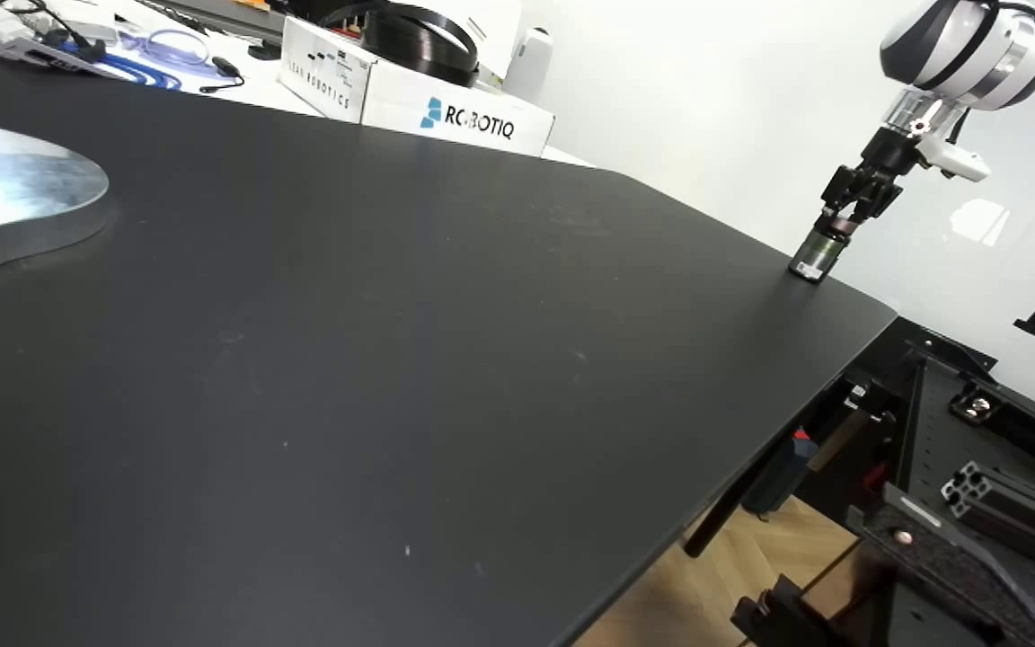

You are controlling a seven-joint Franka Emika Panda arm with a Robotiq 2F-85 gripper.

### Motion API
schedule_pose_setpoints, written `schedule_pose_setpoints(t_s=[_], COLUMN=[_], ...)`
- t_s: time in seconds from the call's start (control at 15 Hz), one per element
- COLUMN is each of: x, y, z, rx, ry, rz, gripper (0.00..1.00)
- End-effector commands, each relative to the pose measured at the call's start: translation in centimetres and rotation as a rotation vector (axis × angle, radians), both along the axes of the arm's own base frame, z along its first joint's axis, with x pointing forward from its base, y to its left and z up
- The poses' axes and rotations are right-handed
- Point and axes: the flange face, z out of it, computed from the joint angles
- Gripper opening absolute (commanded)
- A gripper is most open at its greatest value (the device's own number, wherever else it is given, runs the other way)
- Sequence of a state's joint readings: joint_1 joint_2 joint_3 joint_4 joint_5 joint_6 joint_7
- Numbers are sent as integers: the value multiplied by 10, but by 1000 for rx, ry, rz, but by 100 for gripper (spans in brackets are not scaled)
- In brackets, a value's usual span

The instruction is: Move the bottle to the right

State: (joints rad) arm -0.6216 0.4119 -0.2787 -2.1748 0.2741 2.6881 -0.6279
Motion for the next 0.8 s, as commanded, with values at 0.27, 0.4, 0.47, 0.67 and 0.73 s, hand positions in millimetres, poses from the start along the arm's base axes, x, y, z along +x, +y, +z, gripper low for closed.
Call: schedule_pose_setpoints(t_s=[0.27, 0.4, 0.47, 0.67, 0.73], x=[-6, -15, -20, -32, -21], y=[-3, -2, -3, -5, -11], z=[54, 92, 110, 147, 131], rx=[-19, -30, -32, -35, -42], ry=[14, -5, -17, -9, -18], rz=[13, 32, 40, 54, 47], gripper=[100, 100, 100, 100, 100])
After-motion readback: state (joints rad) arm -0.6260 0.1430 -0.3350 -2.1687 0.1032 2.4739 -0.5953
